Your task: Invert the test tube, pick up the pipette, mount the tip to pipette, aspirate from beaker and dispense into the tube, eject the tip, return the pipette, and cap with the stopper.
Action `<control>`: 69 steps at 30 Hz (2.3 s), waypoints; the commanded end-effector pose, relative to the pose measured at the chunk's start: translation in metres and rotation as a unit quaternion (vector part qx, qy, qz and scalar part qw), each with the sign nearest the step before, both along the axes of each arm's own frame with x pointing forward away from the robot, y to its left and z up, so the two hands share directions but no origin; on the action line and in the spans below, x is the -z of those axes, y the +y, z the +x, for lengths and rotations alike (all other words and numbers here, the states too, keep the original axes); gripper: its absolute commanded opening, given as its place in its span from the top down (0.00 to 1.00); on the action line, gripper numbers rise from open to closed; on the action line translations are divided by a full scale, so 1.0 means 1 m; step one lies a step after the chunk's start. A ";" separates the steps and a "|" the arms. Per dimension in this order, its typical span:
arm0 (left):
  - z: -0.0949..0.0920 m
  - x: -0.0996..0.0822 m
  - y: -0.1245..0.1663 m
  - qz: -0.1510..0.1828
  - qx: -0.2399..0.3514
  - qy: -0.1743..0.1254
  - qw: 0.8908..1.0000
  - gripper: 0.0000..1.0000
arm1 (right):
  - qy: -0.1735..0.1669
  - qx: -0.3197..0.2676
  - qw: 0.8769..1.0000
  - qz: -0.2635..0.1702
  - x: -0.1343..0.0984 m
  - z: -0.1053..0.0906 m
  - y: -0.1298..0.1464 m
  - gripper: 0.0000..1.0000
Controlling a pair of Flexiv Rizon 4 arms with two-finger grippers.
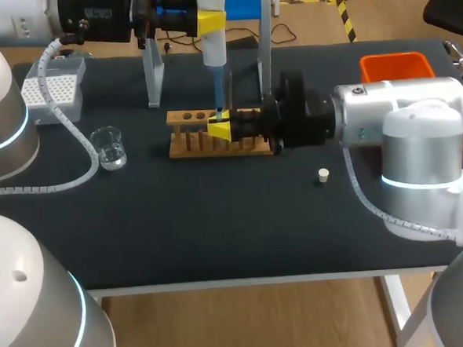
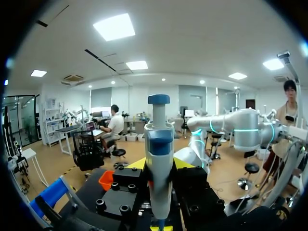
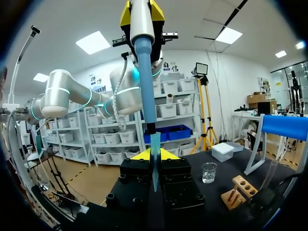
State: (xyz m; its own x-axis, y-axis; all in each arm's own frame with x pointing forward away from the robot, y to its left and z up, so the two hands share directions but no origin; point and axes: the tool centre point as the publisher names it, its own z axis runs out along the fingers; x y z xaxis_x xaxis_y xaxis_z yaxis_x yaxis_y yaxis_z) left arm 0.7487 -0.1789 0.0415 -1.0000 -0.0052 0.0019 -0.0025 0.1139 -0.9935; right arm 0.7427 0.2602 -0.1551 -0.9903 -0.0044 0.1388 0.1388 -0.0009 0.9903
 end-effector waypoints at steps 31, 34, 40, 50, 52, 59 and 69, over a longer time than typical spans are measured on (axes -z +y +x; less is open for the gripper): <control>0.000 0.003 0.001 0.000 0.001 0.000 1.000 1.00 | -0.050 -0.001 0.999 0.006 0.007 -0.007 -0.004 1.00; 0.000 0.003 0.001 0.000 0.001 0.000 1.000 1.00 | -0.052 0.000 0.999 0.001 0.010 -0.007 -0.006 1.00; 0.000 0.003 0.001 0.000 0.001 0.000 1.000 1.00 | -0.052 0.004 0.999 -0.006 0.014 -0.002 -0.009 1.00; 0.000 0.003 0.001 0.000 0.001 0.000 1.000 1.00 | -0.054 0.004 0.998 -0.016 0.013 0.004 -0.007 1.00; 0.000 0.003 0.001 0.000 0.001 0.000 1.000 1.00 | -0.053 0.004 0.998 -0.019 0.012 0.004 -0.007 1.00; 0.000 0.003 0.001 0.000 0.001 0.000 1.000 1.00 | -0.053 0.004 0.998 -0.023 0.007 0.005 -0.003 1.00; 0.000 0.003 0.001 0.000 0.001 0.000 1.000 1.00 | -0.057 0.006 0.998 -0.022 0.000 0.004 -0.001 1.00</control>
State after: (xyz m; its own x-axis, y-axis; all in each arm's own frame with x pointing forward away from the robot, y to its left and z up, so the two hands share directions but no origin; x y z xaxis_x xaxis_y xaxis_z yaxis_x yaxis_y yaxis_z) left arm 0.7491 -0.1788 0.0395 -1.0000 -0.0049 0.0016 -0.0021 0.1136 -0.9935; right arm 0.7471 0.2585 -0.1588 -0.9996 0.0075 0.0257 0.0260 0.0388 0.9989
